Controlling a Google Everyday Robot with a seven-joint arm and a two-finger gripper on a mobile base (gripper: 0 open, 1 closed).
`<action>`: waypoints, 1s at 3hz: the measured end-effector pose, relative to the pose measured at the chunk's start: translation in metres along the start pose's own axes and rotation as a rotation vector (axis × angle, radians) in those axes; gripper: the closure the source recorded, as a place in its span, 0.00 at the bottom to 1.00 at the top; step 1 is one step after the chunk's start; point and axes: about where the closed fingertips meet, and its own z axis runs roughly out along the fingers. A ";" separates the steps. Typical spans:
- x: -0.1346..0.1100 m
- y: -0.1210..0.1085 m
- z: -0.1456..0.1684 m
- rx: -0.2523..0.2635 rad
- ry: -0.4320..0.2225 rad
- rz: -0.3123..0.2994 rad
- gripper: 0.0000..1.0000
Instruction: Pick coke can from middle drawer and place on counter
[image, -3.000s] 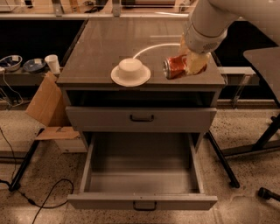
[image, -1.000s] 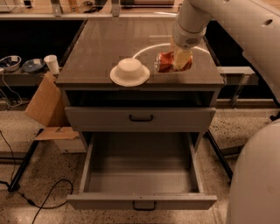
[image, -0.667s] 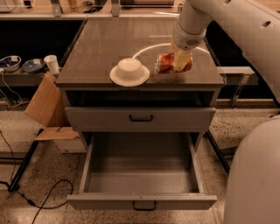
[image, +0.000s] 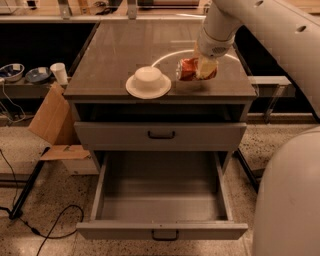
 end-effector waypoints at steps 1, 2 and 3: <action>0.000 0.000 0.000 0.000 0.000 0.000 0.12; 0.000 0.000 0.000 -0.001 0.000 0.000 0.00; 0.000 0.000 0.000 -0.001 0.000 0.000 0.00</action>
Offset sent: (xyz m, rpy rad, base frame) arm 0.0000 0.0000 0.0000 0.0000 0.0000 0.0000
